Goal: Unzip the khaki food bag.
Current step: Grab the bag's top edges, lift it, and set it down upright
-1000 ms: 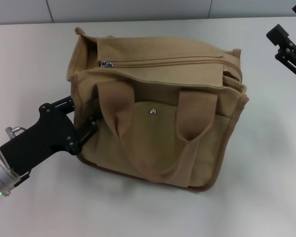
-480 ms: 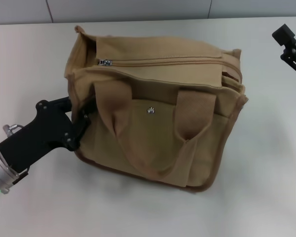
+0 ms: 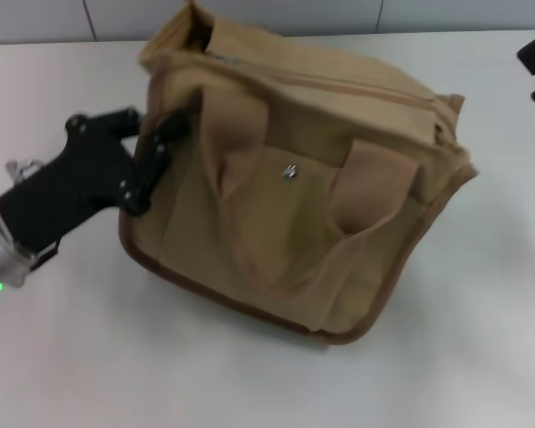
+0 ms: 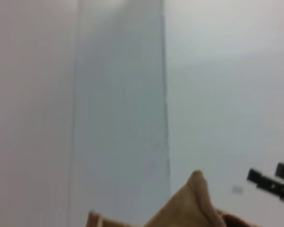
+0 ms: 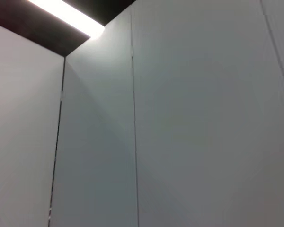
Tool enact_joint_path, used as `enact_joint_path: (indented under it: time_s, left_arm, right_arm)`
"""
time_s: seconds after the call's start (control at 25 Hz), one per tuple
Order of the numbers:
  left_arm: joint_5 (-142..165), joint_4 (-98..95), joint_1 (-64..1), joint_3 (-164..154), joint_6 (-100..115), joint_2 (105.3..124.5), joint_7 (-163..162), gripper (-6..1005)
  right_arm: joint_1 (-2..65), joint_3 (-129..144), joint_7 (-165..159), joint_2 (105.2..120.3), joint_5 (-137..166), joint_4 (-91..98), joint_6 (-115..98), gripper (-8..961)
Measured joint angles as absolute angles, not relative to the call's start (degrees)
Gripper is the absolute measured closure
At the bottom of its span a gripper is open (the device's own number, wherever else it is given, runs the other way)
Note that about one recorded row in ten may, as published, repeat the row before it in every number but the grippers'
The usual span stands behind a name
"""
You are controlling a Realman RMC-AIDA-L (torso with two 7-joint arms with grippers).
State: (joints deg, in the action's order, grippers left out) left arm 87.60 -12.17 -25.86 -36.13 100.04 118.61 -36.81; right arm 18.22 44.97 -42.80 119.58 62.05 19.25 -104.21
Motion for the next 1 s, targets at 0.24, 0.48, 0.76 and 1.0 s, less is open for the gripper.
enact_joint_path:
  time_s: [0.24, 0.48, 0.76, 1.0]
  left_arm:
    - [87.46, -14.76, -31.28, -36.55, 105.13, 118.60, -37.45, 910]
    - [87.65, -17.96, -34.89, -38.21, 105.93, 118.56, -40.28, 911]
    - [87.60, -19.19, -37.37, -41.78, 106.09, 118.62, -40.76, 911]
    - [87.57, -19.22, -37.28, -42.01, 106.17, 118.60, -41.00, 911]
  right_arm:
    - [19.83, 39.84, -42.77, 119.69, 62.04, 17.26, -105.50, 112]
    - [23.97, 36.61, -40.88, 119.57, 61.99, 16.19, -104.36, 112]
    - [33.18, 36.53, -37.33, 119.59, 62.02, 14.14, -99.54, 112]
    - [37.98, 42.94, -38.86, 119.75, 63.04, 12.19, -96.23, 112]
